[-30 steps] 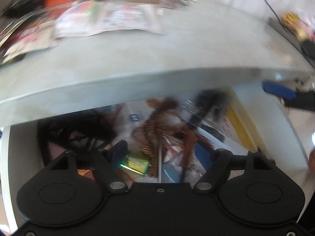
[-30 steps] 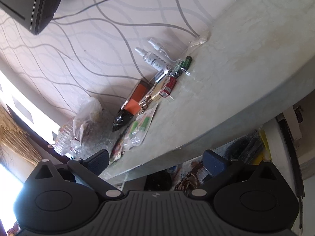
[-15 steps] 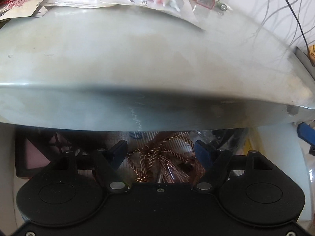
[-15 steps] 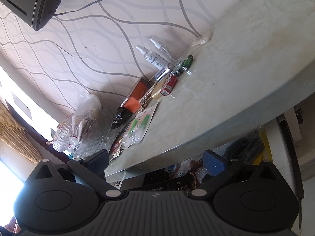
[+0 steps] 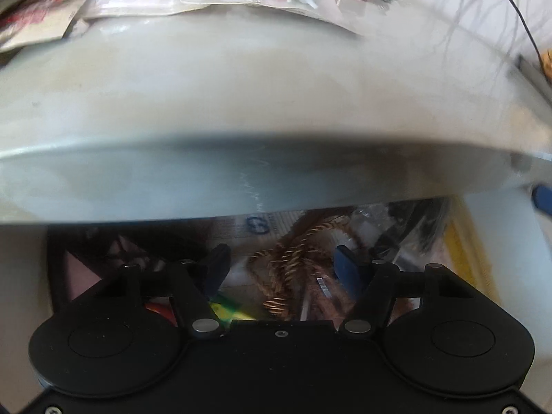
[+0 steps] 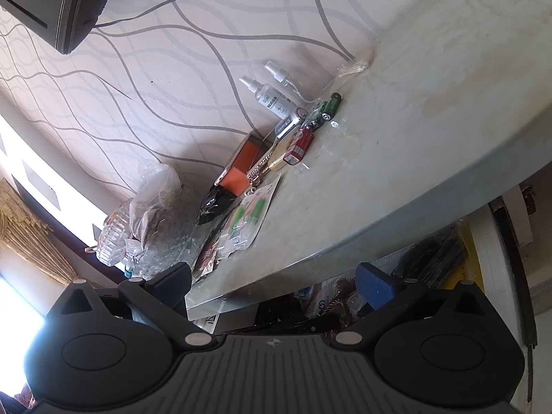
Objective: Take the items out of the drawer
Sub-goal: 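Grasp the brown tassel cord and lift it with the left gripper, then place the tassel cord on the countertop by the bottles and open the left gripper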
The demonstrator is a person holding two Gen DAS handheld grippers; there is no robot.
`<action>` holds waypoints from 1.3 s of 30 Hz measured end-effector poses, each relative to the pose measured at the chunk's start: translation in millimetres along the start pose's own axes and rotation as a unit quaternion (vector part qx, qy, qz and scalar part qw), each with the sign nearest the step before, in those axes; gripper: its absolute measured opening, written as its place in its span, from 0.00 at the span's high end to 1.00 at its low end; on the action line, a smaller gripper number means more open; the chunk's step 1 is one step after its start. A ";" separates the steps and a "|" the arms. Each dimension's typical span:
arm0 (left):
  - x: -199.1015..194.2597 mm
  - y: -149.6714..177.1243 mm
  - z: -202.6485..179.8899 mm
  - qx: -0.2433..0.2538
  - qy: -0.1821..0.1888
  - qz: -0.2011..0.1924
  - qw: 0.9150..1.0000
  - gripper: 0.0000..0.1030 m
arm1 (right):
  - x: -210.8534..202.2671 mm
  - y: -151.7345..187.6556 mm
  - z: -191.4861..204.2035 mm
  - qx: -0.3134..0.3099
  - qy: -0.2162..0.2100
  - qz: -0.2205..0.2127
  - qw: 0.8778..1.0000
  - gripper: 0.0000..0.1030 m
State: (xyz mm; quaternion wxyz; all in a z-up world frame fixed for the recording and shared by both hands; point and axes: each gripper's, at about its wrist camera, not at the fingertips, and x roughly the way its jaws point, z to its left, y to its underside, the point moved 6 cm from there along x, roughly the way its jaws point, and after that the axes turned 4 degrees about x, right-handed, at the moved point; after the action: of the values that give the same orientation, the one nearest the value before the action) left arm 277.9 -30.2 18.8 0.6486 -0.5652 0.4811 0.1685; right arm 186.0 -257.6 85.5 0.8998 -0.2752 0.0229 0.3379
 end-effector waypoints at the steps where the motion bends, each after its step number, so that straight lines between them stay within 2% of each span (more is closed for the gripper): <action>1: 1.3 0.4 -1.3 0.011 -0.002 0.002 1.000 0.36 | -0.1 -0.1 -0.1 0.001 0.000 0.000 1.000 0.00; 4: 0.4 1.0 -0.2 0.010 -0.003 0.003 1.000 0.41 | 0.8 0.5 0.3 0.001 0.000 -0.002 1.000 0.00; 5: -0.4 1.3 2.1 0.004 -0.004 0.002 1.000 0.47 | 0.6 0.4 0.1 0.002 -0.001 -0.003 1.000 0.00; 6: -1.2 1.9 3.5 -0.001 0.001 0.003 1.000 0.58 | 0.3 0.3 -0.1 0.002 -0.001 -0.003 1.000 0.00; 8: -2.7 3.8 3.4 -0.012 0.035 0.013 0.999 0.81 | -0.2 0.0 -0.5 0.004 -0.002 -0.004 1.000 0.00; 12: -6.3 7.9 -5.4 0.013 0.048 0.022 0.998 0.90 | -1.3 -0.4 -1.3 0.007 -0.005 -0.006 1.000 0.00; 14: -12.9 7.9 -8.6 0.012 0.061 0.019 0.998 0.90 | -1.8 -0.7 -1.8 0.009 -0.006 -0.006 1.000 0.00; 19: -54.2 5.4 -16.6 0.019 0.089 -0.023 0.996 0.91 | -3.2 -1.2 -2.8 0.013 -0.009 -0.009 1.000 0.00; 22: -88.4 2.8 -19.9 0.016 0.118 -0.064 0.991 0.91 | -4.0 -1.6 -3.5 0.015 -0.010 -0.010 1.000 0.00; 26: -135.5 -11.9 -21.3 0.011 0.145 -0.144 0.979 0.91 | -5.1 -2.0 -4.3 0.018 -0.013 -0.012 1.000 0.00; 29: -159.5 -31.9 -18.5 0.000 0.143 -0.187 0.972 0.91 | -5.9 -2.4 -4.9 0.021 -0.014 -0.013 1.000 0.00; 34: -177.5 -81.5 -16.8 0.013 0.113 -0.229 0.967 0.91 | -7.2 -3.0 -6.0 0.024 -0.017 -0.015 0.999 0.00; 39: -185.2 -132.2 -39.9 0.030 0.130 -0.259 0.957 0.90 | -8.5 -3.5 -7.1 0.028 -0.020 -0.017 0.999 0.00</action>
State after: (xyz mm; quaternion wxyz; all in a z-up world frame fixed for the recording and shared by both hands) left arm 272.5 -45.9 249.3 0.6184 -0.6679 0.4032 -0.0947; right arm 182.7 -268.5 83.2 0.9133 -0.2431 0.0098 0.3267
